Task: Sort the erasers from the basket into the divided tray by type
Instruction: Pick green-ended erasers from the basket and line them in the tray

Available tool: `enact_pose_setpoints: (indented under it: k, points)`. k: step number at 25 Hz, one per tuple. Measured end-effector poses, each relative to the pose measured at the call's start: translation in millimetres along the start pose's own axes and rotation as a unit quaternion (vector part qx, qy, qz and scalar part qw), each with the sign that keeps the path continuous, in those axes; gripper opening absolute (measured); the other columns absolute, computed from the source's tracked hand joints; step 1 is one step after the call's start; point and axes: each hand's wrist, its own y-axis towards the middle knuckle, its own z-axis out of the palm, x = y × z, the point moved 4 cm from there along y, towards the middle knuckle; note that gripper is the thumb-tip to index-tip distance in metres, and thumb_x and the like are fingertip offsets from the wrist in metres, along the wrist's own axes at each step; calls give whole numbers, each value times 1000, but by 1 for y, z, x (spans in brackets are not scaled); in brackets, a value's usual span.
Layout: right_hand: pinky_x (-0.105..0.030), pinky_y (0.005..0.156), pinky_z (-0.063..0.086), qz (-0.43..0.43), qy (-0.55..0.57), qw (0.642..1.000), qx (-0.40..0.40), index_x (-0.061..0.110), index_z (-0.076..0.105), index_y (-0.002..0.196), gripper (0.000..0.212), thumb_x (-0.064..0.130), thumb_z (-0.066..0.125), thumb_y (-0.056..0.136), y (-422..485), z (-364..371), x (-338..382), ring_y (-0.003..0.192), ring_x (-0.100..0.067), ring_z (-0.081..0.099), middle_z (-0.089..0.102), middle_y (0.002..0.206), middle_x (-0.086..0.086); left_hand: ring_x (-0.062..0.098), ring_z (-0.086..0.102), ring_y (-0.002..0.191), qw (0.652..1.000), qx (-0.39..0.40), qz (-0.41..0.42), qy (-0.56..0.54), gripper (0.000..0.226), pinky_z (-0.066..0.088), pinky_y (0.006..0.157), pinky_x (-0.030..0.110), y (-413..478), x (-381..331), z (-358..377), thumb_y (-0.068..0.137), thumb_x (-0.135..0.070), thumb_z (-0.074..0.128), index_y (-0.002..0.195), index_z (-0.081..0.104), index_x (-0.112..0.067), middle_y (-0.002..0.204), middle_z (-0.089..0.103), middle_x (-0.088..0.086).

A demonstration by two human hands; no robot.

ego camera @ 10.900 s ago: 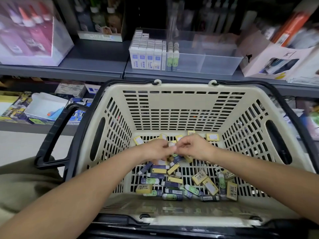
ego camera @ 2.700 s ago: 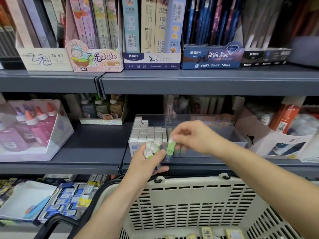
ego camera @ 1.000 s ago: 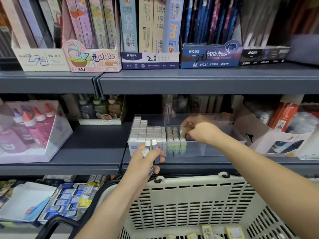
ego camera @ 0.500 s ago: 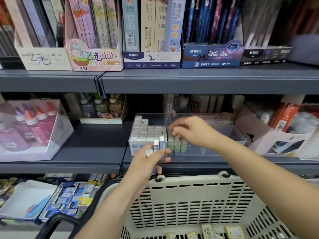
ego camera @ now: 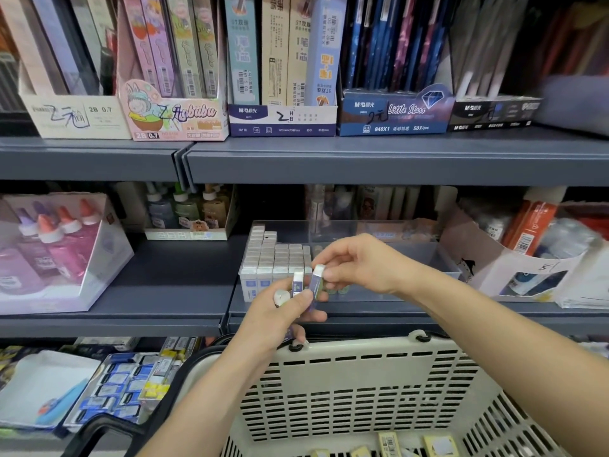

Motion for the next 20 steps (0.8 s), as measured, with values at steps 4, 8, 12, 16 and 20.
enact_pose_setpoints:
  k: [4,8,12,16,20]
  points:
    - [-15,57,54,35,8,991,-130,15,63,75,14,4,64,84,6,-39,-1,55,-2,65,69,77,-8,13,70,76,999,-46,-2,-12,16,47,47,20,4,4,-5,94,-18,53,107,61,-22,91,74,-7]
    - [-18,66,47,104,-173,951,-235,21,60,82,10,14,58,89,22,-68,-9,71,-8,61,65,77,3,9,65,68,999,-53,1,3,17,45,47,20,5,7,-5,93,-20,54,108,61,-25,79,71,-6]
    - [-19,74,48,117,-257,939,-196,23,63,82,15,10,58,87,37,-53,-21,85,-13,64,64,76,8,8,64,67,999,-45,5,6,19,45,48,20,6,8,-5,93,-20,54,111,60,-23,78,70,-7]
    - [-26,79,46,156,-301,932,-129,18,63,91,20,5,49,89,46,-35,-39,88,-17,58,66,101,-2,10,65,68,998,-57,-1,-15,32,48,50,20,7,10,-6,92,-19,56,123,56,-13,80,69,-4]
    - [-35,87,48,178,-351,915,-88,4,61,109,27,4,40,92,47,-30,-46,107,-30,57,60,120,-13,11,66,69,998,-56,-6,-23,38,49,52,19,9,12,-6,90,-19,57,128,53,-12,82,67,-5]
